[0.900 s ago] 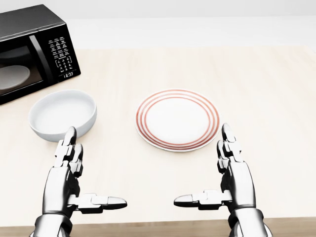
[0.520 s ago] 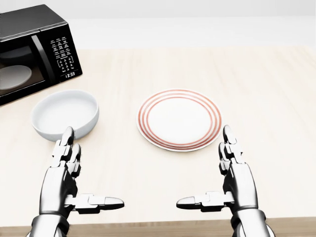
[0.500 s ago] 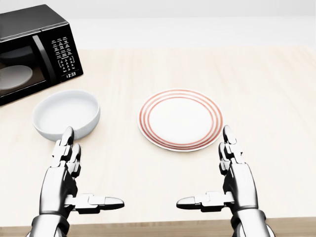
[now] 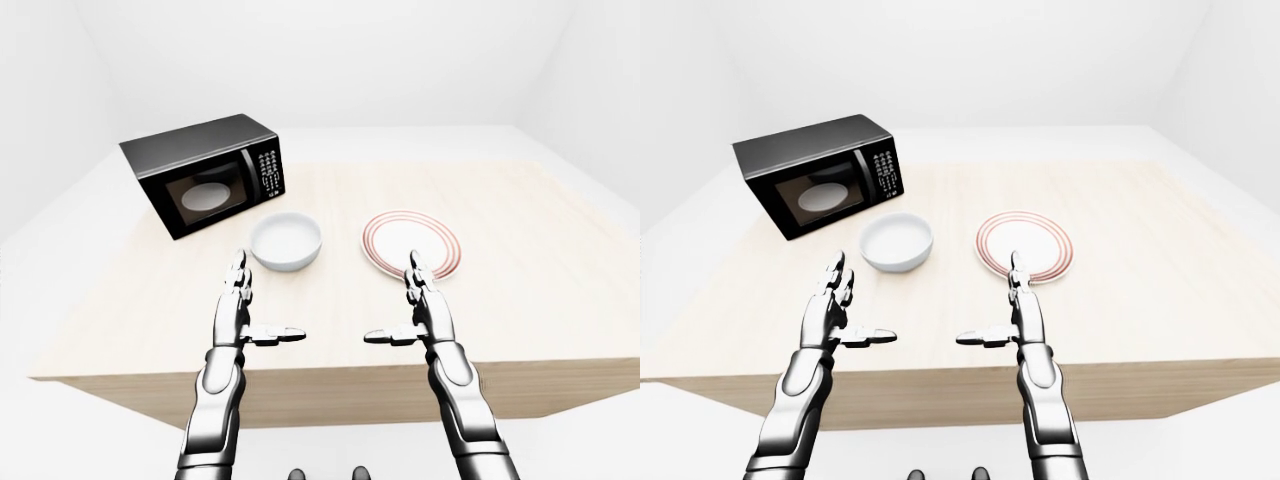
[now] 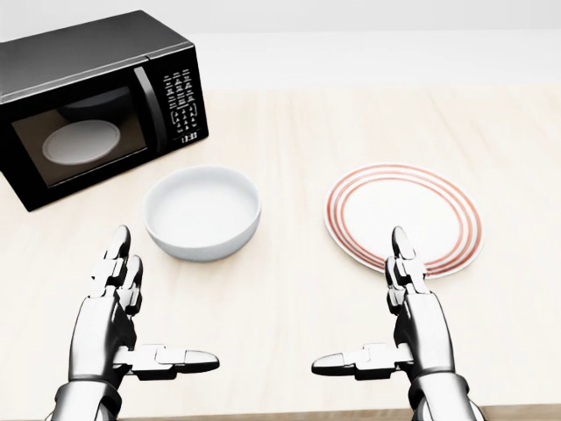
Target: Pick up the white bowl and put it on the plate.
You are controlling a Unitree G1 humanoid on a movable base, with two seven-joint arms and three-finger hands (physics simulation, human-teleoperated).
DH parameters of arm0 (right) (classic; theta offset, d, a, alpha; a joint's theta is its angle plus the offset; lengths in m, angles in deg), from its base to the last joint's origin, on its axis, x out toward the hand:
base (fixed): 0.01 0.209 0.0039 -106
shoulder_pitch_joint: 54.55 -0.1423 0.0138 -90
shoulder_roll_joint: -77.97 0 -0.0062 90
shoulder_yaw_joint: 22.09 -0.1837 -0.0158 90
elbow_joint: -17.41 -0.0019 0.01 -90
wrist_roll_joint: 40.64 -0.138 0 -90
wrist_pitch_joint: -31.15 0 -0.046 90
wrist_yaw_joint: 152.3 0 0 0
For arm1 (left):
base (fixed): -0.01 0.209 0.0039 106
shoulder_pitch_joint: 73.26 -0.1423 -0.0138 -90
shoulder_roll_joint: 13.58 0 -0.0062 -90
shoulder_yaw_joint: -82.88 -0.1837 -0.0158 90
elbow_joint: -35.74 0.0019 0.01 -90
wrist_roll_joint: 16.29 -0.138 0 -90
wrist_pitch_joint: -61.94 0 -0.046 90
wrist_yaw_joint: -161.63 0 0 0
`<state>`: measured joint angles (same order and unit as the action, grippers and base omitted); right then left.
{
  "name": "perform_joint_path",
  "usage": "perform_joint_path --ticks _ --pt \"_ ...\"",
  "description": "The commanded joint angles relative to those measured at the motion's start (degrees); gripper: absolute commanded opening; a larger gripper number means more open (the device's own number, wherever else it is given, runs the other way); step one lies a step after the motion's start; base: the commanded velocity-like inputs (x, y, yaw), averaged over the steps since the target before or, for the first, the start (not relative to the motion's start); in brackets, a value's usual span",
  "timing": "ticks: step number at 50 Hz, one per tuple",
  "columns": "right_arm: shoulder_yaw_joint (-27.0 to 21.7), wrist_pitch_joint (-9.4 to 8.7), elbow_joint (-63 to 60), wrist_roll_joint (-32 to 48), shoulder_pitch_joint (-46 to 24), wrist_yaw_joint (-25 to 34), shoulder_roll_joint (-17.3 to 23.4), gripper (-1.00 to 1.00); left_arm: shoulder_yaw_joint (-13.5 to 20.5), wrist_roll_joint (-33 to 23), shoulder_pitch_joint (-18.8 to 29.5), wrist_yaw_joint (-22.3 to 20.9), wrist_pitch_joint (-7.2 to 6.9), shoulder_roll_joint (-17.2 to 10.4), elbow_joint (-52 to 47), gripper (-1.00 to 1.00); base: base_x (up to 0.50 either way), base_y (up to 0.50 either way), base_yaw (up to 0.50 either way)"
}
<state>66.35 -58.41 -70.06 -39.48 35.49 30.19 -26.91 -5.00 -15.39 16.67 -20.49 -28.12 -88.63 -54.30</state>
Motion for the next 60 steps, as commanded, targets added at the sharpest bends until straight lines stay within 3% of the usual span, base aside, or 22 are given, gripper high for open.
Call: perform_joint_path --ticks 1,15,24,27,30,41,44,60 --pt "0.1 -0.14 0.1 0.2 0.0 0.0 0.0 1.0 0.0 0.0 0.1 0.0 0.25 0.0 0.3 1.0 0.07 0.44 0.0" --pt "0.0 0.77 1.5 0.0 -0.4 0.1 0.0 1.0 0.0 0.0 0.1 0.0 0.23 0.0 0.3 1.0 0.07 0.44 0.0" --pt "0.0 -0.14 0.4 -0.5 -0.2 0.1 -0.1 1.0 0.0 0.0 0.1 0.0 0.22 0.0 0.3 1.0 0.06 0.36 0.0" --pt "-0.1 0.79 2.0 -0.6 -0.6 0.1 -0.1 1.0 0.0 0.0 0.1 0.0 0.21 0.0 0.3 1.0 0.0 0.0 0.0" --pt "-0.2 -0.56 0.9 -1.1 -0.5 0.0 -0.2 1.0 0.0 0.0 0.1 0.0 0.19 0.0 0.3 1.0 0.0 0.0 0.0" --pt "-0.3 -1.36 0.9 -2.6 -0.7 0.3 -0.2 1.0 0.0 0.0 0.3 0.1 0.29 0.0 0.6 1.0 0.0 0.0 0.0" --pt "0.3 -0.46 1.3 -1.3 -0.4 0.2 -0.1 1.0 0.0 -0.1 -0.1 0.0 -0.14 0.0 -0.2 1.0 0.5 0.0 0.0" --pt "0.4 -0.07 1.7 -0.9 -0.4 0.2 -0.3 1.0 0.0 -0.1 -0.1 0.0 -0.11 0.0 -0.2 1.0 0.5 0.0 0.0"
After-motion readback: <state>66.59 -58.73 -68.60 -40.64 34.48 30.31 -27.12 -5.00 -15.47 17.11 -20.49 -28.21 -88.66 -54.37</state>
